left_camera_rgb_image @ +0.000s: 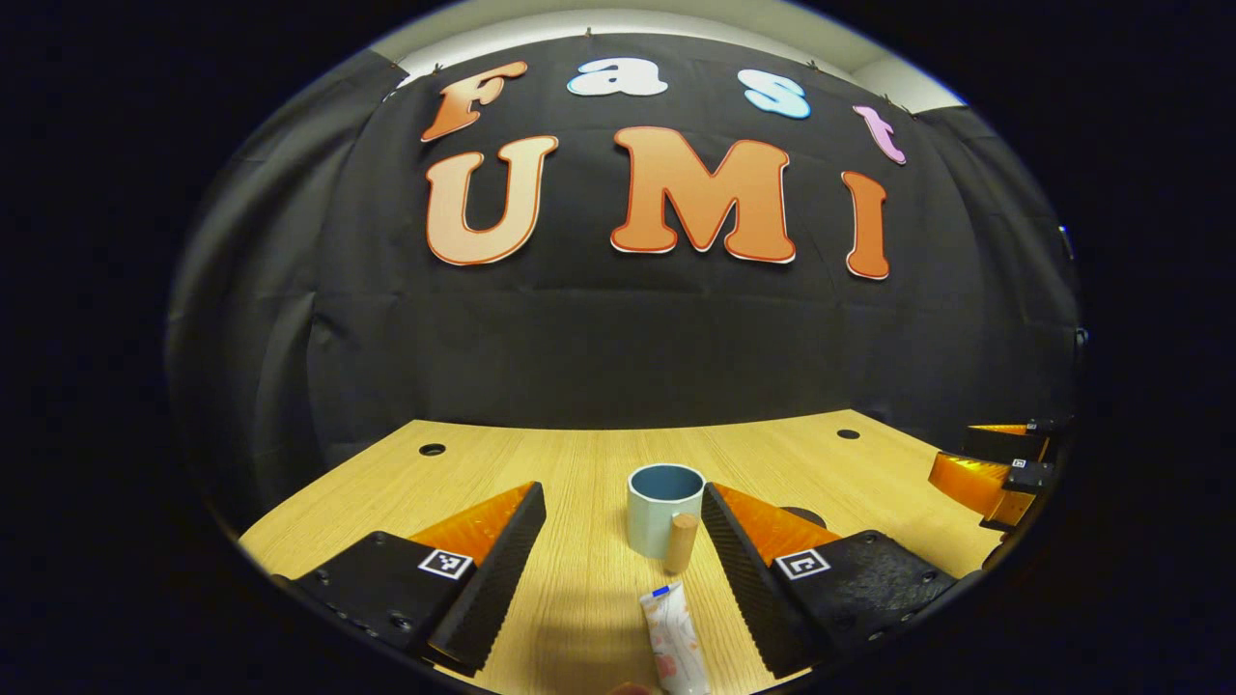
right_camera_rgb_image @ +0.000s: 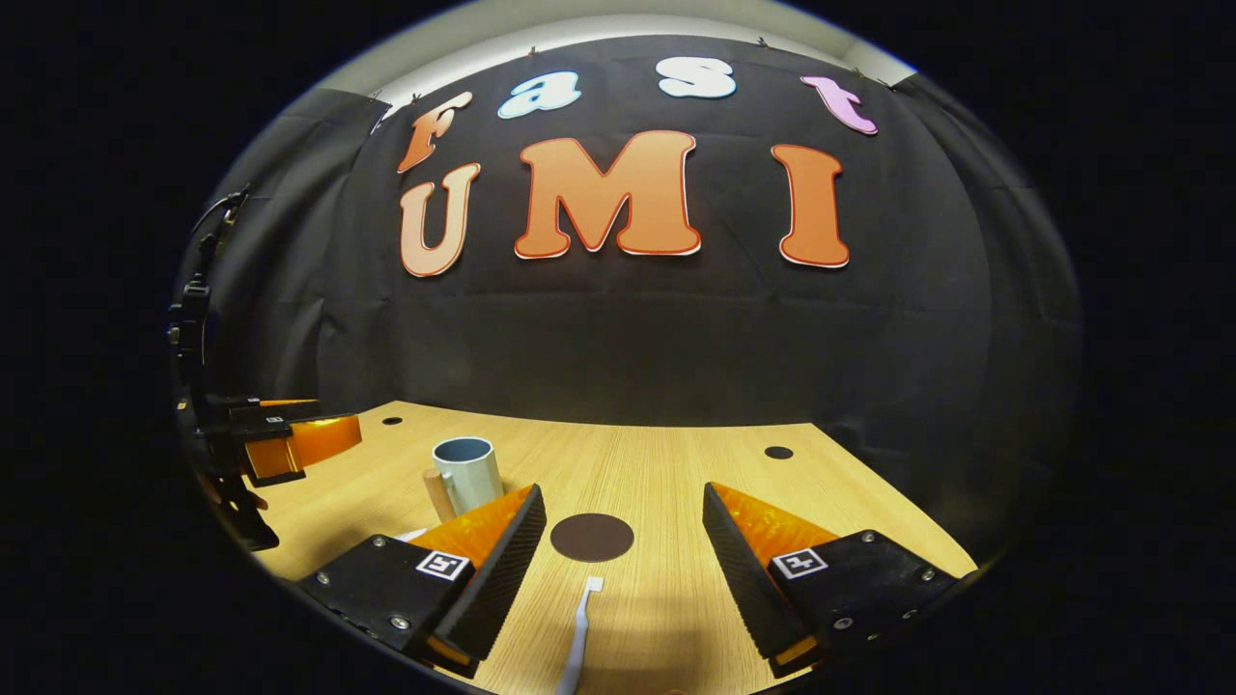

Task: Put the toothbrush and toothpaste on the desktop into the cup, then pick up the cup and place it on the coaster on the desktop.

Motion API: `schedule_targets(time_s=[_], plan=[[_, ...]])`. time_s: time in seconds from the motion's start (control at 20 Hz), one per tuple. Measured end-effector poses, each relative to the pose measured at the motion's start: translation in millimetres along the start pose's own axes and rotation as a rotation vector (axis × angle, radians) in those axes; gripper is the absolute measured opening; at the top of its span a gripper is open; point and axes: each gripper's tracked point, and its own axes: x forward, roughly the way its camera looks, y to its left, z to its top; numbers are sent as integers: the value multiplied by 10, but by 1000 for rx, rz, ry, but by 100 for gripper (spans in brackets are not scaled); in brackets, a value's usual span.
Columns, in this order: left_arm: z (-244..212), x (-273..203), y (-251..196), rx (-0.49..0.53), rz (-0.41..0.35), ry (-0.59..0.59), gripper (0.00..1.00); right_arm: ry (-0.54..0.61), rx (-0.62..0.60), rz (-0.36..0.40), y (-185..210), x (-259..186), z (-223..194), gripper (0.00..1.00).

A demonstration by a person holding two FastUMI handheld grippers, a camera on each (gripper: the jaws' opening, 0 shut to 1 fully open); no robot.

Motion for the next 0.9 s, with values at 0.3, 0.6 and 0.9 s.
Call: schedule_targets(time_s=[0.3, 0.6, 0.9], plan=[[-168, 88, -91, 63, -45, 122, 98, 178, 4, 19, -64, 89, -228, 98], [-476, 219, -169, 37, -116, 292, 97, 354, 25, 54, -57, 78, -445, 93], [-816, 309, -248, -21, -161, 474, 98, 498, 16, 126, 61, 64, -693, 77]])
